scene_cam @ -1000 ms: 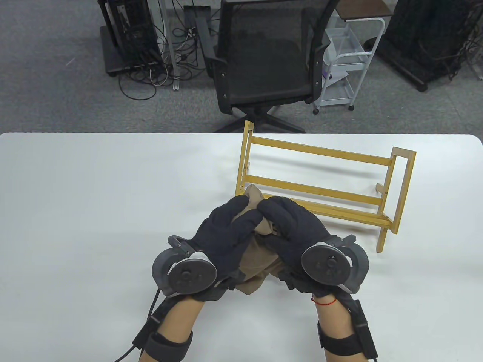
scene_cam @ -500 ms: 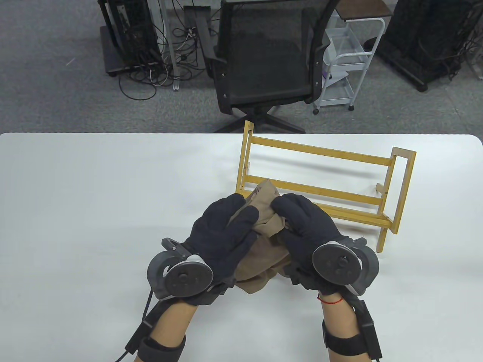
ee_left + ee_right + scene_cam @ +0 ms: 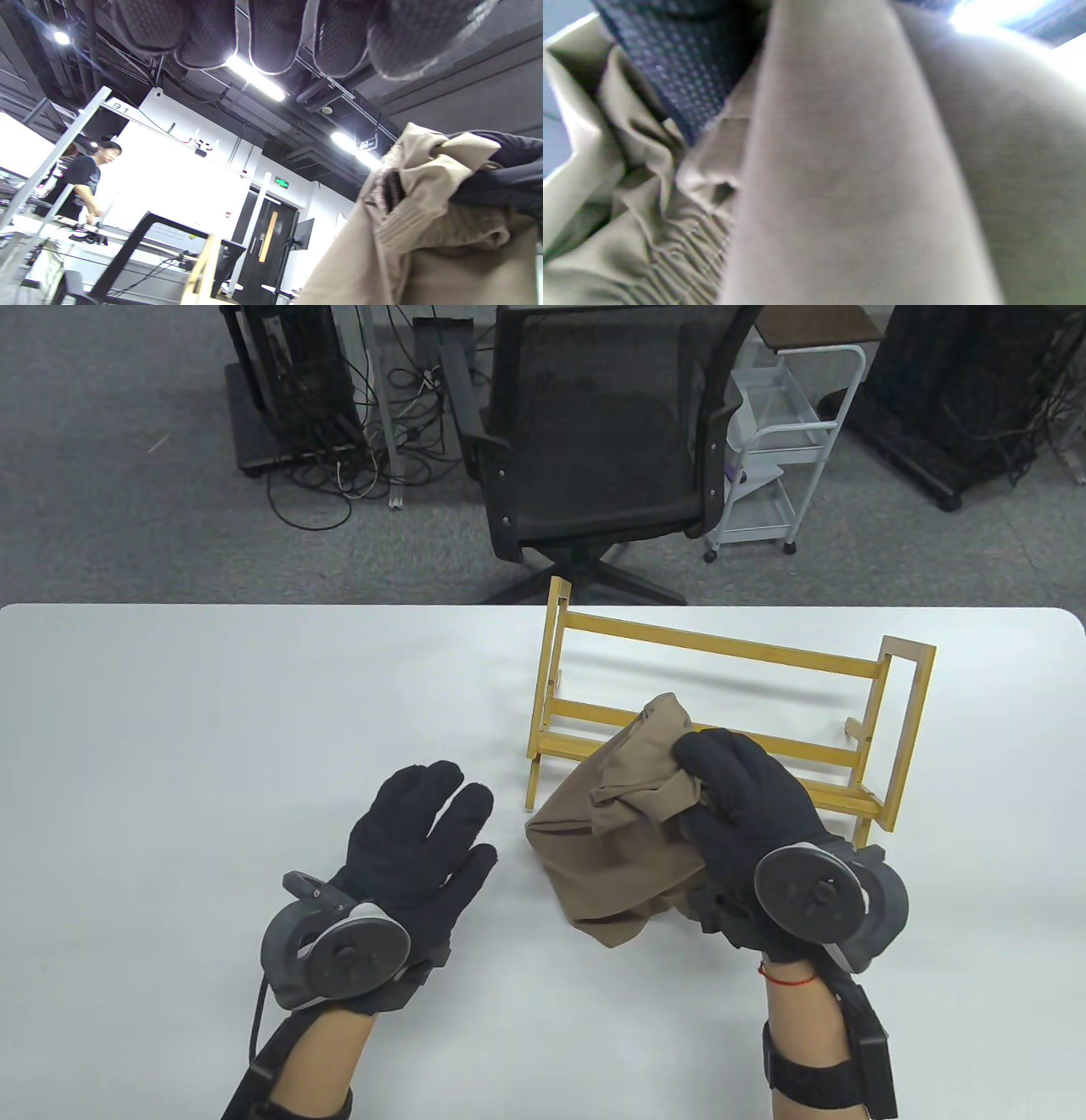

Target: Hang shorts on book rack

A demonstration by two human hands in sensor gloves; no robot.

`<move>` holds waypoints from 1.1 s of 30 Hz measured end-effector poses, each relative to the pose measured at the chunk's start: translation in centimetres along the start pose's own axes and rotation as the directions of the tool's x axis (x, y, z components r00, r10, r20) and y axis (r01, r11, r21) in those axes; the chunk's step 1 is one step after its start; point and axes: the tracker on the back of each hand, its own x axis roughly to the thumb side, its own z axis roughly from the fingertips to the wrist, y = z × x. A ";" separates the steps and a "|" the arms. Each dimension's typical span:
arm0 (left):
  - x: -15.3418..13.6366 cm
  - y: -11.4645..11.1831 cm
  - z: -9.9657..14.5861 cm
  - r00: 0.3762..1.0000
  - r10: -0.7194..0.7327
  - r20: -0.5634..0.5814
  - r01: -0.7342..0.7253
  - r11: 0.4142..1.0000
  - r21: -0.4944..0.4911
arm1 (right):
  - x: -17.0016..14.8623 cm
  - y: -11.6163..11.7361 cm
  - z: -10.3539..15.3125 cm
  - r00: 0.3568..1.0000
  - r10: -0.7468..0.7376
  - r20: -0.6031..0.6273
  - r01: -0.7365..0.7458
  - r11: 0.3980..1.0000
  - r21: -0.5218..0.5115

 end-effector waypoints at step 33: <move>-6.4 -1.6 4.5 0.985 -0.056 -0.164 0.052 0.998 -0.030 | -3.3 -1.2 -7.3 0.965 0.227 -0.128 -0.222 0.974 0.053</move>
